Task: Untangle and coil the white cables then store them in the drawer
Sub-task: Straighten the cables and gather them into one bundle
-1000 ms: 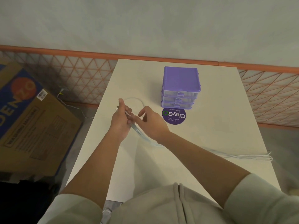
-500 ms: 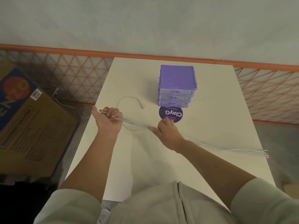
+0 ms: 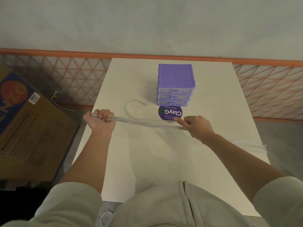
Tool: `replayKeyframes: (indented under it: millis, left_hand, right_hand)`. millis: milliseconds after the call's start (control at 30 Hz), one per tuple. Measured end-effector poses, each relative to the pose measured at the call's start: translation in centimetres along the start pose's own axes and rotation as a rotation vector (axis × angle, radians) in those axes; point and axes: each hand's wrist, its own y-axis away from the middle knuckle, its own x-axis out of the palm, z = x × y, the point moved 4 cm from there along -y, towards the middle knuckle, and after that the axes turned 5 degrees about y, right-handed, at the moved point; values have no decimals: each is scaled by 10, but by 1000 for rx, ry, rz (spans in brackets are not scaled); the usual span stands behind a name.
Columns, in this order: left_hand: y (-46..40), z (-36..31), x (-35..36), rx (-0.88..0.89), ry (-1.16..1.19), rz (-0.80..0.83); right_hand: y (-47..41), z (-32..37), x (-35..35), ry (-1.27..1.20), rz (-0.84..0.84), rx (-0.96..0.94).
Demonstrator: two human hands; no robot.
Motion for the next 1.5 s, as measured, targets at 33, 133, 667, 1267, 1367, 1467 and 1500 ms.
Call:
replayKeyframes:
  millis: [33,133,667,1267,1367,1467,1500]
  left_hand:
    - [0,1,0,7,-20,0]
    - [0,8,-3,20,-99,-11]
    - [0,2,-2,101,-114,-36]
    - [37,86,38,257,-1539,294]
    - [55,128,33,250,-1826,510]
    - [67,164,22,134,-2013,696]
    - [70,174,18,104,-2052,745]
  right_hand:
    - [-1,-4,-3,58,-10,5]
    - [-4,-10,-6,202,-28,28]
    - [1,-32,-1,89,90,56]
    - [16,-49,-2,60,-29,171]
    - [14,-45,-1,22,-58,159]
    - [11,-43,2,-148,-17,139]
    - [10,-43,3,-234,13,128]
